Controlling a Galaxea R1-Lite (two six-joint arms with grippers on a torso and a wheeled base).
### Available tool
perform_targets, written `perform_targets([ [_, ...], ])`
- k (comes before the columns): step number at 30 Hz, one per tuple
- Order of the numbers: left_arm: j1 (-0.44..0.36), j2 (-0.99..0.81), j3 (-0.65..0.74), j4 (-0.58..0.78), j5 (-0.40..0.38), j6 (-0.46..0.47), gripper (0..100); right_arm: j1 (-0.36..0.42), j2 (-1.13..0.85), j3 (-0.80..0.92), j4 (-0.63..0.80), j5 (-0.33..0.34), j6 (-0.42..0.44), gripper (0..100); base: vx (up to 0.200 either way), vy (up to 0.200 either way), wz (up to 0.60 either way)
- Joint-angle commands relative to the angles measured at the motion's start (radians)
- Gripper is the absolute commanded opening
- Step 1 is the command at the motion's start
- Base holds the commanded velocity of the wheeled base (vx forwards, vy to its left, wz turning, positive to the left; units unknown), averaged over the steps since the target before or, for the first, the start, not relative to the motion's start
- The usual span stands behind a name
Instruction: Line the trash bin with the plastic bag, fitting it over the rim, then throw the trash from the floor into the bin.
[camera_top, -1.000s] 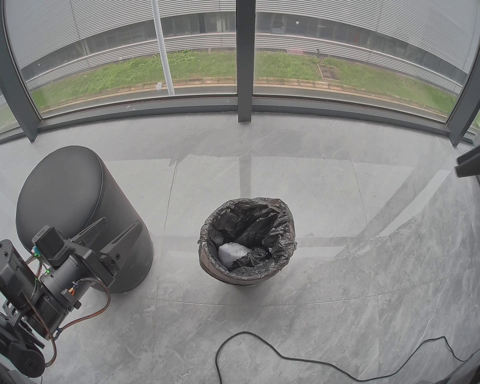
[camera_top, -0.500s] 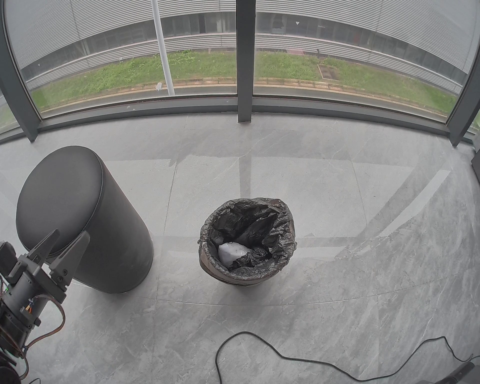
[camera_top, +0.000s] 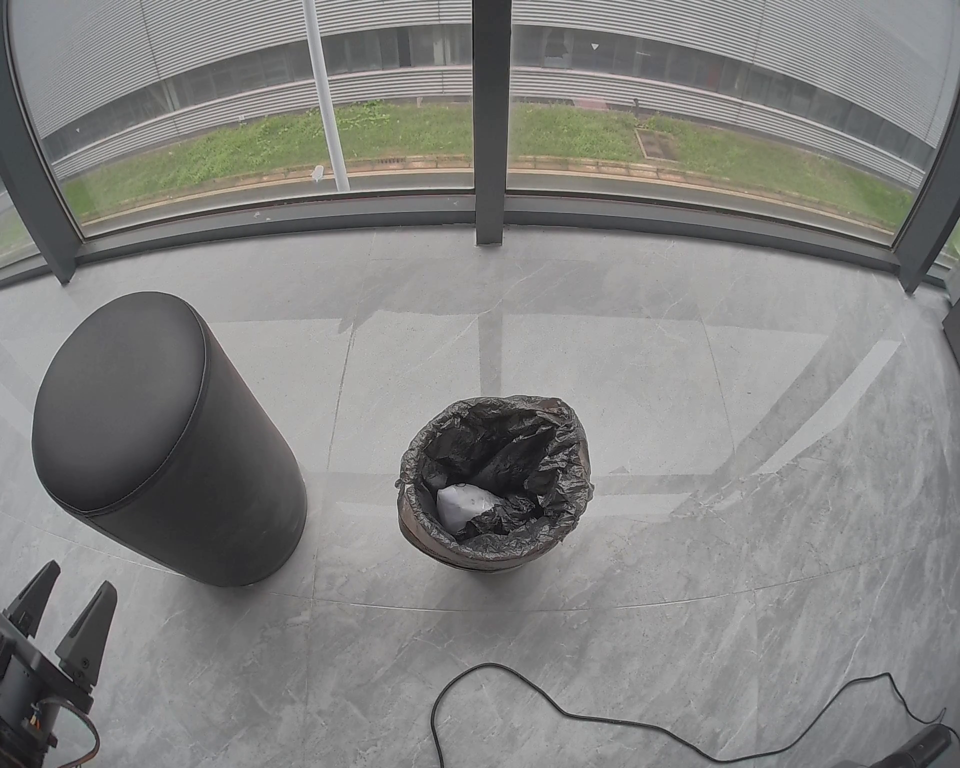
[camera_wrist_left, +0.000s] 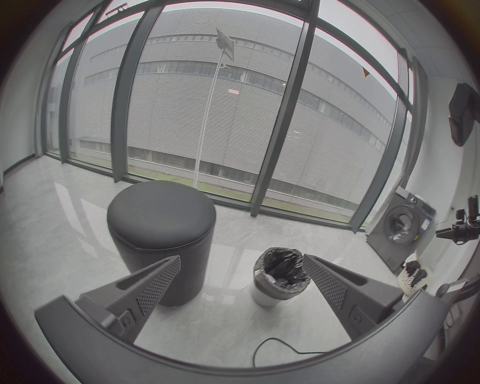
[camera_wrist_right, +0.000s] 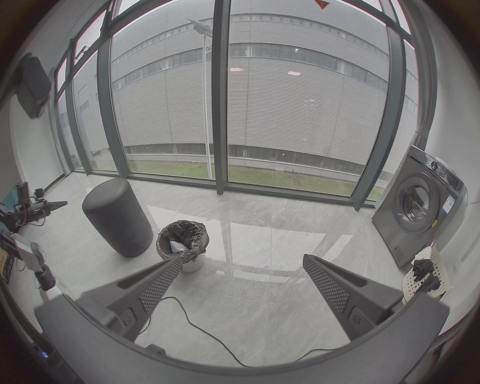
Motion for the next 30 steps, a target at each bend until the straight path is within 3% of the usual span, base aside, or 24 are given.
perform_targets([
  [1, 0.113, -0.539, 0.029, 0.503, 0.189, 0.086, 100, 0.049, -0.359, 0.694, -0.554, -0.091, 0.091, 100, 0.000, 0.000, 0.00],
  [7, 0.113, -0.539, 0.029, 0.503, 0.292, 0.101, 100, 0.041, -0.356, 0.694, -0.545, -0.095, 0.083, 100, 0.000, 0.000, 0.00],
  [10, 0.113, -0.539, 0.029, 0.505, 0.294, 0.166, 100, 0.041, -0.355, 0.694, -0.533, -0.187, 0.094, 100, 0.000, 0.000, 0.00],
  [12, 0.112, -0.539, 0.029, 0.503, 0.292, 0.218, 100, 0.040, -0.355, 0.694, -0.527, -0.207, 0.106, 100, 0.000, 0.000, 0.00],
  [16, 0.112, -0.539, 0.029, 0.507, 0.216, 0.244, 100, 0.041, -0.355, 0.694, -0.527, -0.203, 0.097, 100, 0.000, 0.000, 0.00],
  [17, 0.112, -0.538, 0.029, 0.551, 0.120, 0.207, 100, 0.041, -0.355, 0.694, -0.527, -0.203, 0.094, 100, 0.000, 0.000, 0.00],
  [19, 0.112, -0.538, 0.017, 0.615, 0.056, 0.210, 100, 0.041, -0.356, 0.694, -0.527, -0.201, 0.103, 100, 0.000, 0.000, 0.00],
  [30, 0.112, -0.538, 0.029, 0.568, 0.091, 0.204, 100, 0.041, -0.356, 0.694, -0.525, -0.189, 0.111, 100, 0.000, 0.000, 0.00],
])
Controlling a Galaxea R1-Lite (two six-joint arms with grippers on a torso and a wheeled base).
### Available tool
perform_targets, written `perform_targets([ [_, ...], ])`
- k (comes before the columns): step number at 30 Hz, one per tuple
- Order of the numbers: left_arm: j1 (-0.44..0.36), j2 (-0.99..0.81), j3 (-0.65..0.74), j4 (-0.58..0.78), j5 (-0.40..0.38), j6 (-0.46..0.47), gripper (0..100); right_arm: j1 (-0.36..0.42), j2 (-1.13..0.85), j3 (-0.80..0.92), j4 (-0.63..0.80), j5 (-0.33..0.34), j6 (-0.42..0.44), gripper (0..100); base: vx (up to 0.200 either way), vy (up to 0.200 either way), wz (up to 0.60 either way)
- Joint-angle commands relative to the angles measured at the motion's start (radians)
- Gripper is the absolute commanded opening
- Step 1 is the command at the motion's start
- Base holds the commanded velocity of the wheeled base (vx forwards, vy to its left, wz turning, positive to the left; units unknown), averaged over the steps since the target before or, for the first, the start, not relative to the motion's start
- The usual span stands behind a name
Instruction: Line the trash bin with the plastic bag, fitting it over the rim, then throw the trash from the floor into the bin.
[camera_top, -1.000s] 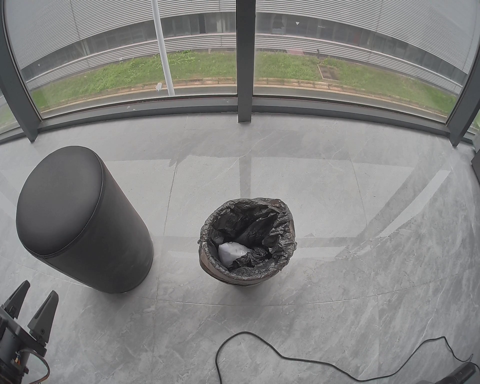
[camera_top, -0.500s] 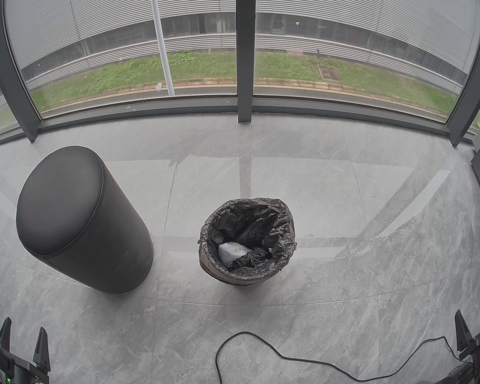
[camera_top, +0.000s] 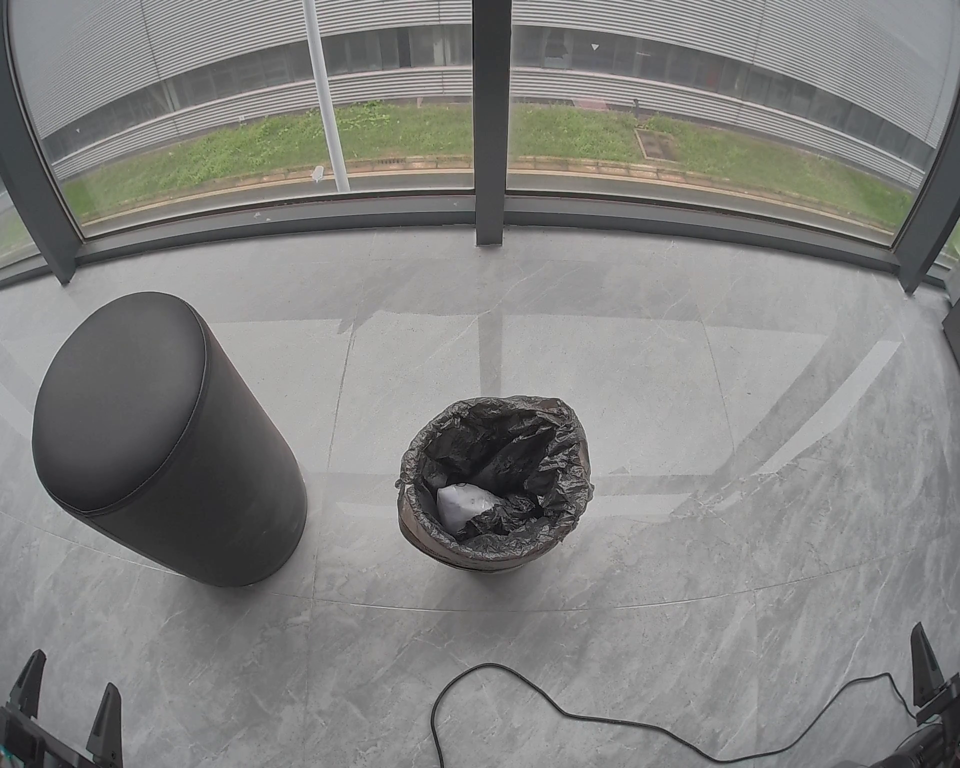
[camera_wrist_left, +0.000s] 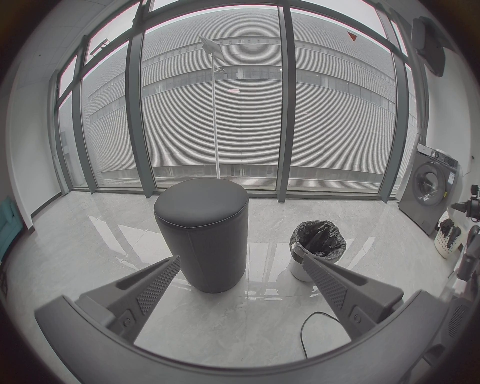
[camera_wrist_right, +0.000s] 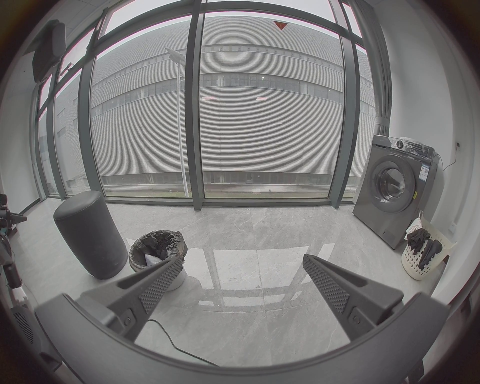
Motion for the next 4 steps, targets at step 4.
perform_targets([
  [4, 0.000, -0.013, 0.018, -0.004, 0.014, -0.020, 100, 0.000, -0.010, 0.018, 0.000, 0.000, -0.003, 100, 0.000, 0.000, 0.00],
])
